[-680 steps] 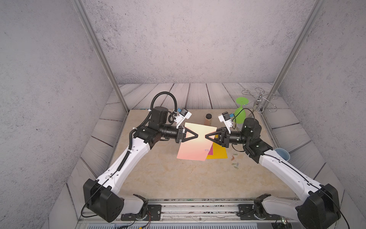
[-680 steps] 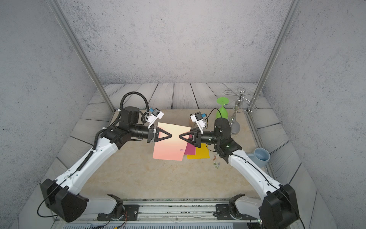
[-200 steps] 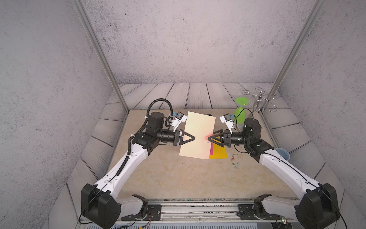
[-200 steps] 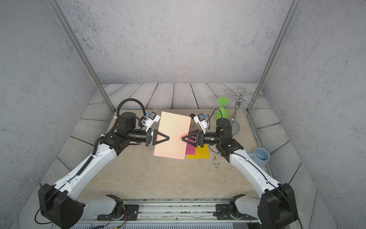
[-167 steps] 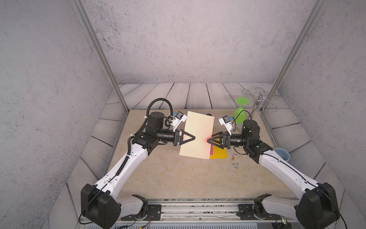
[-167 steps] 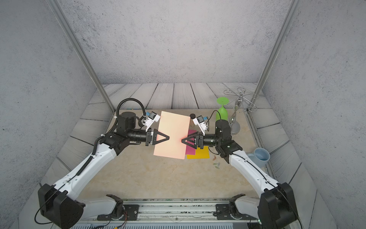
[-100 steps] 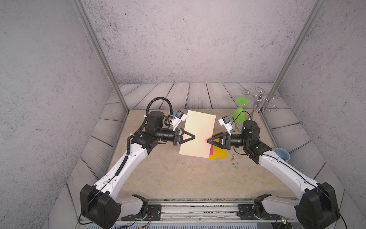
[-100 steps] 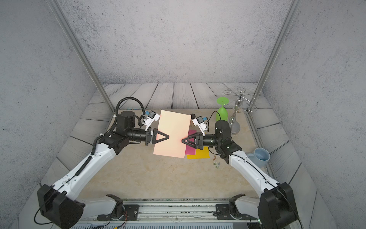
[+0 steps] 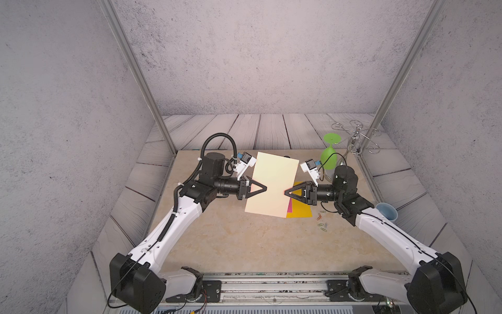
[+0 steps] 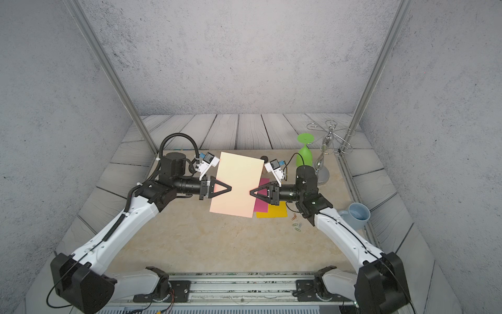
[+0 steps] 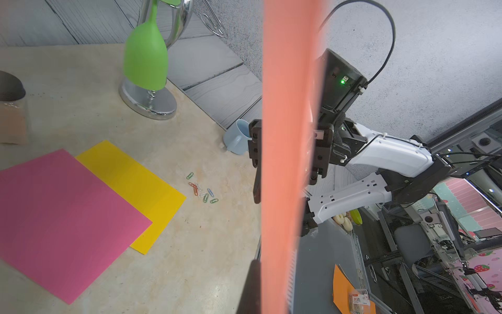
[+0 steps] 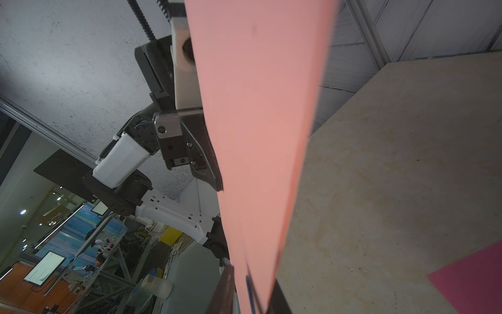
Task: Unclip the paperclips from the documents
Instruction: Remove the paper clip from the document.
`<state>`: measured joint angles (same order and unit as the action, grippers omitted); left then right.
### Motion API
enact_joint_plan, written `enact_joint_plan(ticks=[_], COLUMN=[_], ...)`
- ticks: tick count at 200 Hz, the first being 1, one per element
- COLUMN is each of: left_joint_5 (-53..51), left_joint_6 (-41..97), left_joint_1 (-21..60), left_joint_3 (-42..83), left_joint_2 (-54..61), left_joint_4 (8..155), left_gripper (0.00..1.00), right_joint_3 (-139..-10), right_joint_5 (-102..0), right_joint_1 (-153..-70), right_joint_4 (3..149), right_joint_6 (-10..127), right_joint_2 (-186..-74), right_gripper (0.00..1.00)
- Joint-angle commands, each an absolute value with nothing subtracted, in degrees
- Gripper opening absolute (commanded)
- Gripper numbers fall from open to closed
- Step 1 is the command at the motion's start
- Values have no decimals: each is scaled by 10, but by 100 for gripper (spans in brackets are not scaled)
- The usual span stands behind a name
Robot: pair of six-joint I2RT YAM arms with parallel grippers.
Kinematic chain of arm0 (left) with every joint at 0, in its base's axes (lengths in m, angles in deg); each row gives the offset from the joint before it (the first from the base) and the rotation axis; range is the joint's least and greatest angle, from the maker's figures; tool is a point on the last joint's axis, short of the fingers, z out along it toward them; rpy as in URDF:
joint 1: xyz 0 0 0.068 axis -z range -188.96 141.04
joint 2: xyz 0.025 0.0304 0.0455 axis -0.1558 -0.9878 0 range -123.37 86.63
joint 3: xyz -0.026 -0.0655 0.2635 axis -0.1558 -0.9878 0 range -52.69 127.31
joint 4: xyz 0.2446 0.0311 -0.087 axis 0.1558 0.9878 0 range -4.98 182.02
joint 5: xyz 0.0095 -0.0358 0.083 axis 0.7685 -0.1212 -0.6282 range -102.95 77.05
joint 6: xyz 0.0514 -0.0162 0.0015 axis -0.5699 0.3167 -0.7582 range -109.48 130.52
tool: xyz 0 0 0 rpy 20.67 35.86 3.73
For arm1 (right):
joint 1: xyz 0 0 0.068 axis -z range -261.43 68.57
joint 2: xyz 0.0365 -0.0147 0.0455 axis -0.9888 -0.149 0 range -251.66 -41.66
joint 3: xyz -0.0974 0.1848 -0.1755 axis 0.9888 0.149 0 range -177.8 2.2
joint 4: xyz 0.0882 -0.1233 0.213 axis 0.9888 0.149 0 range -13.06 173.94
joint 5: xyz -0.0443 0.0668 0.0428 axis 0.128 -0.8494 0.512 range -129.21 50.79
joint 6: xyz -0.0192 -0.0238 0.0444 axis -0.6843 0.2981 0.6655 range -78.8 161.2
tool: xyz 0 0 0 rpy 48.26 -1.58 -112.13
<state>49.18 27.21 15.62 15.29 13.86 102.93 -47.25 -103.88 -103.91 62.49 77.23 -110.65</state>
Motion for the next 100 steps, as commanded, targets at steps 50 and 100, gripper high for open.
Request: enact_joint_plan(ticks=[50, 100], left_joint_5=[486, 486], left_joint_6=[258, 257], left_joint_1=[148, 148], left_joint_3=[168, 170], left_joint_2=[150, 151], left_joint_4=[1035, 1038], left_gripper=[0, 0], right_joint_3=[-462, -461], right_joint_5=[-1053, -1049], right_joint_1=[-1041, -1042], right_joint_4=[625, 635], right_joint_6=[765, 758], right_joint_2=[-1085, -1083], right_gripper=[20, 14])
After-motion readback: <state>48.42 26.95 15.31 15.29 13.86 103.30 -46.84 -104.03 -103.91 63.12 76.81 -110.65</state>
